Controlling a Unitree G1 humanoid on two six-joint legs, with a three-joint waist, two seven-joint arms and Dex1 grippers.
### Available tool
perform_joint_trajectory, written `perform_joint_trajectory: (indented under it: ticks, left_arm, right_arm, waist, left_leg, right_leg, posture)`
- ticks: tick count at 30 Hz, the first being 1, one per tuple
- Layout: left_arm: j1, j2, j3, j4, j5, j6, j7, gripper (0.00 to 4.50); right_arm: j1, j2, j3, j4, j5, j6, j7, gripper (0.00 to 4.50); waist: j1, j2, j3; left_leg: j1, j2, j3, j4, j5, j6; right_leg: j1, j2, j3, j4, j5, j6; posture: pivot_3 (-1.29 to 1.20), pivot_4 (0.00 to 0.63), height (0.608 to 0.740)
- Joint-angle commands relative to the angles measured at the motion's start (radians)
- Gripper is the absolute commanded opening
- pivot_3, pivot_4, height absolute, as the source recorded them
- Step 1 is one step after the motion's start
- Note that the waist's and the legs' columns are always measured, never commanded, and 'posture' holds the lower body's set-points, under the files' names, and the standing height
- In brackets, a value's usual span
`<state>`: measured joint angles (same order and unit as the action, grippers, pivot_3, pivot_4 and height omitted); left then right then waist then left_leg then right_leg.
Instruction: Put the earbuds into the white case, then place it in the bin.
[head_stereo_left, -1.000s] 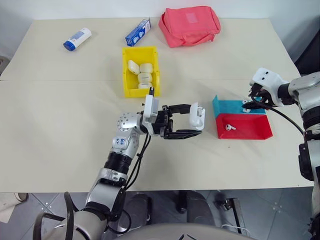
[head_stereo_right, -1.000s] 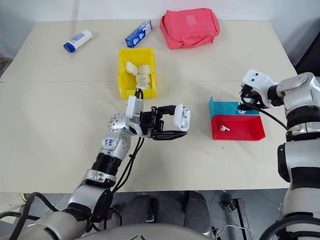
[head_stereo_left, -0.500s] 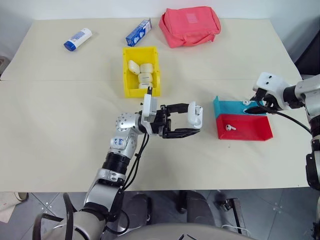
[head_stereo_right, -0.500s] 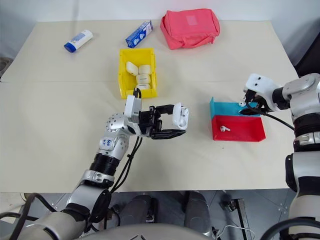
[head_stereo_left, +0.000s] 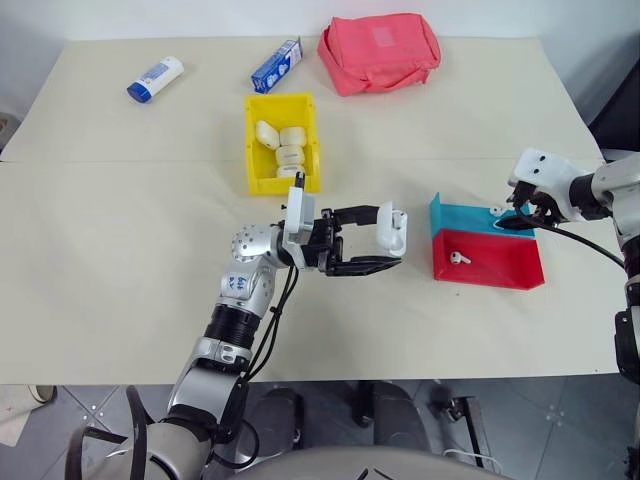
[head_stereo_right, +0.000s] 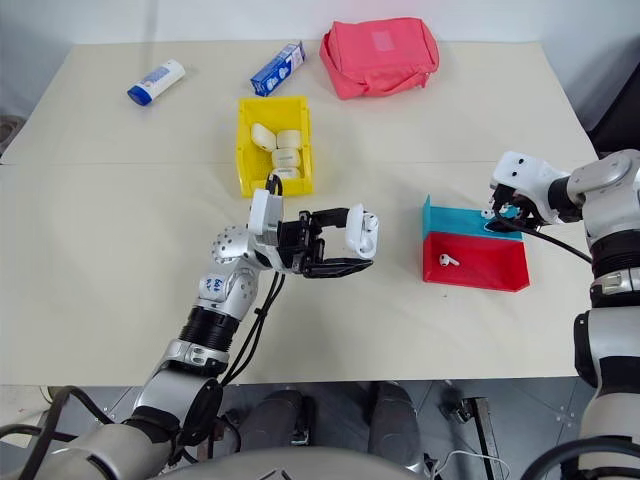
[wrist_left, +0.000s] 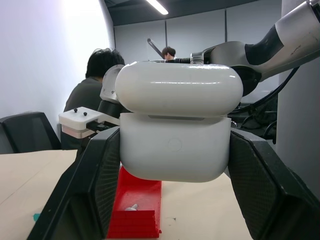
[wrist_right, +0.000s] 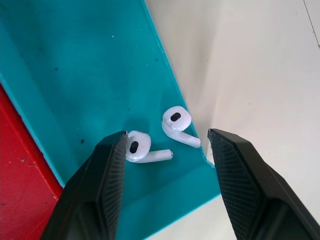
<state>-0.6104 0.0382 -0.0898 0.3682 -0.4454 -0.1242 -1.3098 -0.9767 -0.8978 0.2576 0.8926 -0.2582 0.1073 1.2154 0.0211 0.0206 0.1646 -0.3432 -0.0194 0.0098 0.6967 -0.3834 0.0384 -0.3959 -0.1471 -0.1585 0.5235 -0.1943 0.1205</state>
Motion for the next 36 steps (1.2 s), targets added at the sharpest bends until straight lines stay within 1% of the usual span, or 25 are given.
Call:
perform_joint_trajectory:
  ticks: [1, 7, 25, 36]
  left_arm:
    - [0.009, -0.005, -0.001, -0.036, -0.017, -0.002, 0.009, 2.80]
    - [0.006, -0.006, -0.003, -0.031, -0.016, -0.004, 0.008, 2.80]
    - [-0.007, -0.006, 0.002, -0.015, -0.016, -0.007, 0.007, 2.80]
    - [-0.013, -0.011, 0.004, -0.005, -0.013, -0.013, 0.012, 2.80]
  right_arm:
    - [-0.029, -0.026, -0.011, -0.026, -0.010, -0.014, -0.003, 2.66]
    - [-0.026, -0.050, -0.006, -0.027, -0.034, -0.039, -0.017, 2.66]
    - [-0.016, -0.062, -0.011, -0.028, -0.051, -0.039, -0.057, 2.66]
    - [0.043, -0.051, 0.016, -0.083, -0.093, -0.039, -0.069, 2.66]
  waist:
    - [0.000, 0.000, 0.000]
    - [0.001, 0.000, 0.000]
    - [0.000, 0.000, 0.000]
    - [0.000, 0.000, 0.000]
  left_leg:
    - [0.000, 0.000, 0.000, 0.000, 0.000, 0.000]
    - [0.000, 0.000, 0.000, 0.000, 0.000, 0.000]
    - [0.000, 0.000, 0.000, 0.000, 0.000, 0.000]
    - [0.000, 0.000, 0.001, 0.000, 0.000, 0.000]
  right_leg:
    - [0.000, 0.000, 0.000, 0.000, 0.000, 0.000]
    - [0.000, 0.000, 0.000, 0.000, 0.000, 0.000]
    - [0.000, 0.000, 0.000, 0.000, 0.000, 0.000]
    - [0.001, 0.000, 0.000, 0.000, 0.000, 0.000]
  posture:
    - [0.00, 0.150, 0.740]
    - [0.00, 0.150, 0.740]
    - [0.00, 0.150, 0.740]
    - [0.00, 0.150, 0.740]
